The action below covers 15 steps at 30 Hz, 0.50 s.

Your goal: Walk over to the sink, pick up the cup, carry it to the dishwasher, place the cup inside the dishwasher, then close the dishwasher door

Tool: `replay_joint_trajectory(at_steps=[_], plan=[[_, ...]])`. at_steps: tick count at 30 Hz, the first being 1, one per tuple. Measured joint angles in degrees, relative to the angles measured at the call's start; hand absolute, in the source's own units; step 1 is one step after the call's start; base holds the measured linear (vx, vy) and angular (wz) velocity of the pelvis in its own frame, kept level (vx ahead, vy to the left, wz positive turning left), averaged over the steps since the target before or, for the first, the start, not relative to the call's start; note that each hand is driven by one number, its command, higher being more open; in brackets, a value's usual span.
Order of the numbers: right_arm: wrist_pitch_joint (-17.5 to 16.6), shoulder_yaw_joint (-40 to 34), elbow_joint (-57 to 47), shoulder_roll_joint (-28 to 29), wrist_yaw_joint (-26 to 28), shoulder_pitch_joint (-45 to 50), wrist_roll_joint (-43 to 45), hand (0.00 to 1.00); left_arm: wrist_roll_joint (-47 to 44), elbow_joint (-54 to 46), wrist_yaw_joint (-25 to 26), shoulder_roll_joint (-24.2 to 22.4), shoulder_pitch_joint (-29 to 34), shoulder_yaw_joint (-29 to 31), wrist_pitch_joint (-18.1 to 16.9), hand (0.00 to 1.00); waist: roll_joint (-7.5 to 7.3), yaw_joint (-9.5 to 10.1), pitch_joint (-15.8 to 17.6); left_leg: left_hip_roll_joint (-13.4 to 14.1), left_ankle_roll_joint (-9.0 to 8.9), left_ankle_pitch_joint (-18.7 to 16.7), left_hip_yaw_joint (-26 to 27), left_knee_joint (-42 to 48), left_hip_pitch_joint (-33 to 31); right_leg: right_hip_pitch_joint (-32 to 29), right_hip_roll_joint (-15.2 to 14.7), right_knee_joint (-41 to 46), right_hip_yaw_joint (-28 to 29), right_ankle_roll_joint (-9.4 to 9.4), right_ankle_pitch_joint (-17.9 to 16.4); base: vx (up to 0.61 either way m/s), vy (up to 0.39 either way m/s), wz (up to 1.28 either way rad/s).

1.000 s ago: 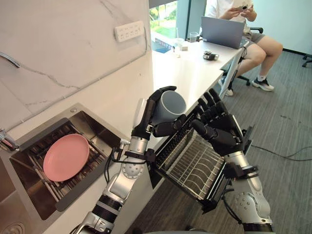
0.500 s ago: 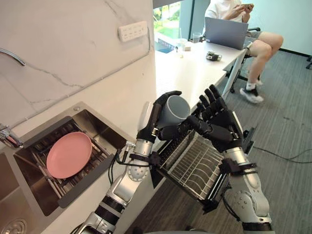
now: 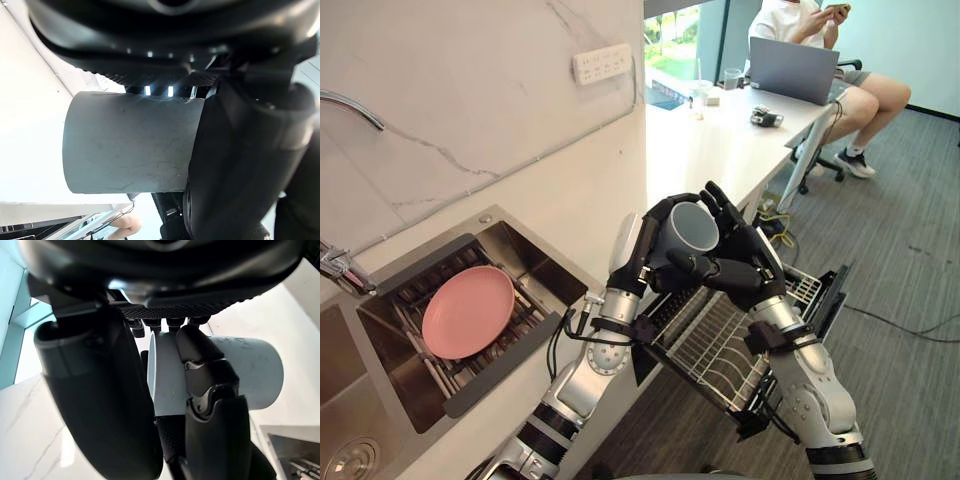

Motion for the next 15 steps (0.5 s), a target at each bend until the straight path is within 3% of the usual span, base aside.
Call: replay_joint_trajectory(at_steps=[15], plan=[[0.0, 0.9, 1.4, -0.1, -6.7, -0.2, -2.5, 1.00, -0.1, -0.1, 0.0, 0.5, 0.1, -1.2, 0.3, 0.00, 0.01, -0.02, 0.0, 0.0, -0.01, 0.2, 0.0, 0.0, 0.0, 0.5, 0.1, -1.1, 0.0, -0.04, 0.8, 0.00, 0.000, 0.00]])
